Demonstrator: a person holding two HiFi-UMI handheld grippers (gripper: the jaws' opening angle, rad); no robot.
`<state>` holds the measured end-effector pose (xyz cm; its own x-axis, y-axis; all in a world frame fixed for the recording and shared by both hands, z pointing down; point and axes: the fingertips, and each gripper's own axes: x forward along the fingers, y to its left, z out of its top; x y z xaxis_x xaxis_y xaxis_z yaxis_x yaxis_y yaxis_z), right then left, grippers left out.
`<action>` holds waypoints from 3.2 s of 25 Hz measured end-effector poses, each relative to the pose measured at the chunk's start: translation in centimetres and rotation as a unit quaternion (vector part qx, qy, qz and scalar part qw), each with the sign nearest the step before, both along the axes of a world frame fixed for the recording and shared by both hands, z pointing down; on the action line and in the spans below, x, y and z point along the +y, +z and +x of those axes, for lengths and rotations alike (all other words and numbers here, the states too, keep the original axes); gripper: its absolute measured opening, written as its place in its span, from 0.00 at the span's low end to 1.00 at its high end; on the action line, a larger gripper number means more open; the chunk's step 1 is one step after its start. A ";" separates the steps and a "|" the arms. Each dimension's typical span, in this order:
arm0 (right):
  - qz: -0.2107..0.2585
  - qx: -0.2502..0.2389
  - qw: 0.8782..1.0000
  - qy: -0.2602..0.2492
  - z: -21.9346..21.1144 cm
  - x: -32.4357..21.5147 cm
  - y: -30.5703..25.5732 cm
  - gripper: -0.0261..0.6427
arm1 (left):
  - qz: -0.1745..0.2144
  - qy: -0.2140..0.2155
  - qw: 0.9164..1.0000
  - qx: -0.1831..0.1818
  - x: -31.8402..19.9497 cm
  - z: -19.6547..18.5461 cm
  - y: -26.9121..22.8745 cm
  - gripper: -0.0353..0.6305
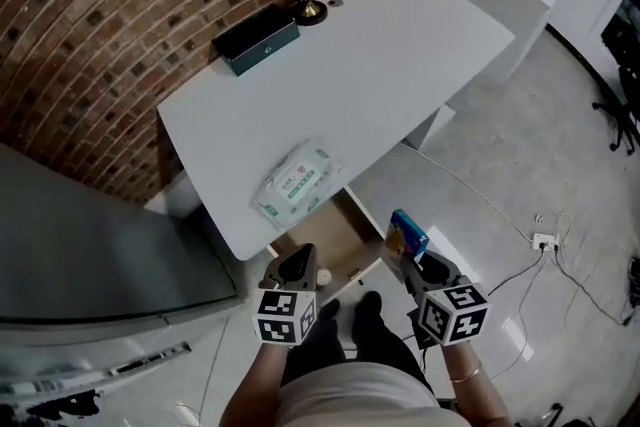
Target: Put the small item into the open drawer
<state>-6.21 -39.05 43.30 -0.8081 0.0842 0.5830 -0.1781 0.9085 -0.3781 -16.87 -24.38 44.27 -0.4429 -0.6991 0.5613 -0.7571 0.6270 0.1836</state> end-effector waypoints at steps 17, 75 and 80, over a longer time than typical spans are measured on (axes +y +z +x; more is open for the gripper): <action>0.019 0.084 0.971 -0.224 -6.5 13.7 10.5 0.18 | -0.013 -0.227 0.974 0.009 18.0 3.0 3.6 0.09; 0.193 0.292 0.888 -0.299 -15.2 26.0 40.9 0.18 | -0.003 -0.362 0.924 0.122 33.9 0.0 22.1 0.09; 0.201 0.291 0.885 -0.302 -15.0 25.9 40.9 0.19 | -0.009 -0.359 0.925 0.121 34.0 -0.2 22.1 0.09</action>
